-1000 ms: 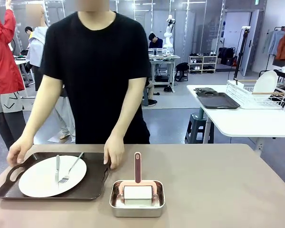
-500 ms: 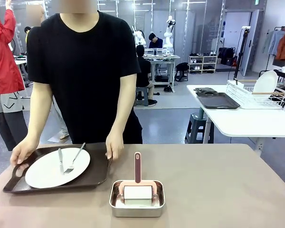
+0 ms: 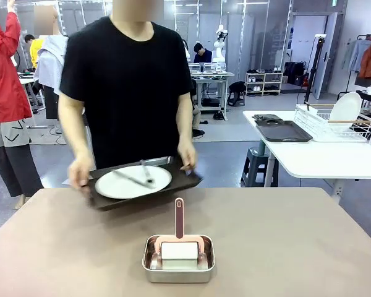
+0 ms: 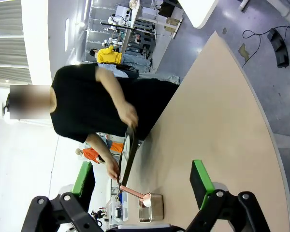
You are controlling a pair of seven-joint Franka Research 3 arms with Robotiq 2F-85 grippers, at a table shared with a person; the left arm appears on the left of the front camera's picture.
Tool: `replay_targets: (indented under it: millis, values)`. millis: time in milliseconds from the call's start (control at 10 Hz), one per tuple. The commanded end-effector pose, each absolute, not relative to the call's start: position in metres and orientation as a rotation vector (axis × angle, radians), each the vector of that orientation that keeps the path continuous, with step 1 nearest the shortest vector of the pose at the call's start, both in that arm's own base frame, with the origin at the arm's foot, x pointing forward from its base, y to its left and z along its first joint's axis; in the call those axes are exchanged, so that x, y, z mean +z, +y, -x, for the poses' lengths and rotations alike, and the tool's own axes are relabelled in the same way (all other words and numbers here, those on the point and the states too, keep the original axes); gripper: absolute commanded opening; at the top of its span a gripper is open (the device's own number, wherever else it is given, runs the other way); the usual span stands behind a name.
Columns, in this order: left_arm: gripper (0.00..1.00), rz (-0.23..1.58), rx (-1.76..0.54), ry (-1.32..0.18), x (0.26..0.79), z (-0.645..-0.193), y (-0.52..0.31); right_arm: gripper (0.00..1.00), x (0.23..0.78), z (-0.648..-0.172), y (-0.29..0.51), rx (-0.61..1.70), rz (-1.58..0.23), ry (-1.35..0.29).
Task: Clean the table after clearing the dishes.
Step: When the right (or left) Handle tray is removed, use the right hand (or left hand) to clean the right (or left) side of the table with the Lint Roller.
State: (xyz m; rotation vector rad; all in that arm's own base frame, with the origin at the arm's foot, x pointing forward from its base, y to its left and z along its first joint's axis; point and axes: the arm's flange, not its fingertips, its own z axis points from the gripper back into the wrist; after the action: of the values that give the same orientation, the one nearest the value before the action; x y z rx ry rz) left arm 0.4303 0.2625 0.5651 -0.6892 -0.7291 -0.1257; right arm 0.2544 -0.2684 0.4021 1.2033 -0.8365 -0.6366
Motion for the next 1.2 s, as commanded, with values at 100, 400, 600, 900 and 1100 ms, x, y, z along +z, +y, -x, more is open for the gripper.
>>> replay_targets:
  millis: [100, 400, 600, 900, 1100]
  values:
    - [1.0, 0.502, -0.467, -0.74, 0.645, -0.471, 0.166, 1.0, 0.401, -0.252, -0.266, -0.615, -1.204, -0.853]
    - [1.0, 0.362, -0.831, -0.596, 0.663, -0.497, 0.031, 1.0, 0.401, -0.252, -0.266, -0.615, -1.204, -0.853]
    - [1.0, 0.267, -1.081, -0.55, 0.642, -0.502, -0.065, 1.0, 0.401, -0.252, -0.266, -0.615, -1.204, -0.853]
    - [1.0, 0.227, -1.326, -0.425, 0.59, -0.507, -0.18, 1.0, 0.401, -0.252, -0.266, -0.615, -1.204, -0.853]
    - [1.0, 0.19, -1.455, -0.311, 0.545, -0.489, -0.235, 1.0, 0.401, -0.252, -0.266, -0.615, -1.204, -0.853]
